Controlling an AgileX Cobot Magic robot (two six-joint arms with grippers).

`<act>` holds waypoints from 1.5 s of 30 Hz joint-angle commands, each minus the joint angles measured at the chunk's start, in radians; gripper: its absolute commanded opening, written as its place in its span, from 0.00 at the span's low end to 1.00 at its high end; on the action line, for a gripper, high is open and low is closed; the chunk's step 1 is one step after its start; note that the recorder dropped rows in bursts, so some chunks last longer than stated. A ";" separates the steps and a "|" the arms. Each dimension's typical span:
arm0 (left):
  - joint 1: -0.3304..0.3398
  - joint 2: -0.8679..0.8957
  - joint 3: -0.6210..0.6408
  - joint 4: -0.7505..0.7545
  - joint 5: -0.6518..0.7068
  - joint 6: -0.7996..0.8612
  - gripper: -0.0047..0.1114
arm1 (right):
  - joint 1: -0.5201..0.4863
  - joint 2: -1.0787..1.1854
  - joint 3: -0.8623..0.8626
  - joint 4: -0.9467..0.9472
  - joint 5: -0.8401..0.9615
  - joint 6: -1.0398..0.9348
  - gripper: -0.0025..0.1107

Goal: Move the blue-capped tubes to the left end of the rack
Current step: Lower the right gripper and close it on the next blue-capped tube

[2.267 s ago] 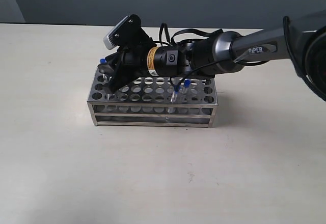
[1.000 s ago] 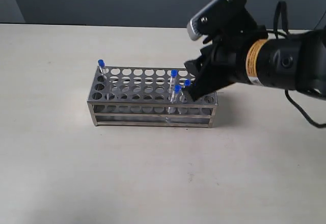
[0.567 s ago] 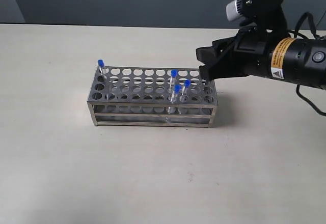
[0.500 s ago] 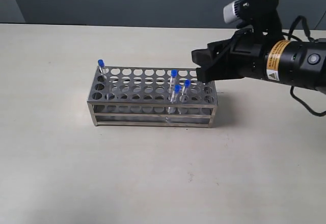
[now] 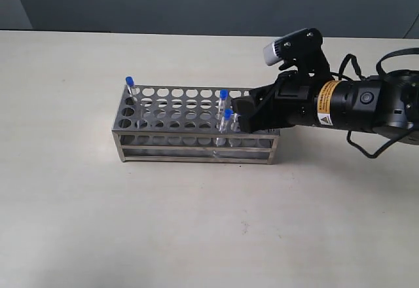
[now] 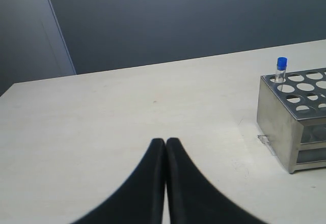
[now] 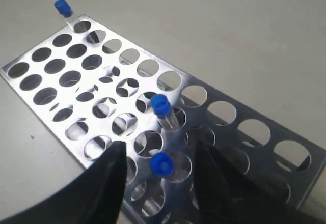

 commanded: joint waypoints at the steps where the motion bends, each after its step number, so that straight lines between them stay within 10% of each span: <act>1: -0.012 -0.005 -0.003 0.000 -0.002 0.000 0.05 | -0.007 0.019 0.004 0.001 0.009 -0.047 0.39; 36: -0.012 -0.005 -0.003 0.000 -0.002 0.000 0.05 | -0.007 0.141 0.002 0.141 -0.117 -0.214 0.39; 40: -0.012 -0.005 -0.003 0.000 -0.002 0.000 0.05 | -0.007 0.141 0.002 0.143 -0.117 -0.214 0.25; 42: -0.012 -0.005 -0.003 0.000 -0.002 0.000 0.05 | -0.007 0.141 0.002 0.150 -0.118 -0.214 0.02; 45: -0.012 -0.005 -0.003 0.000 -0.002 0.000 0.05 | -0.007 0.139 0.002 0.156 -0.116 -0.218 0.03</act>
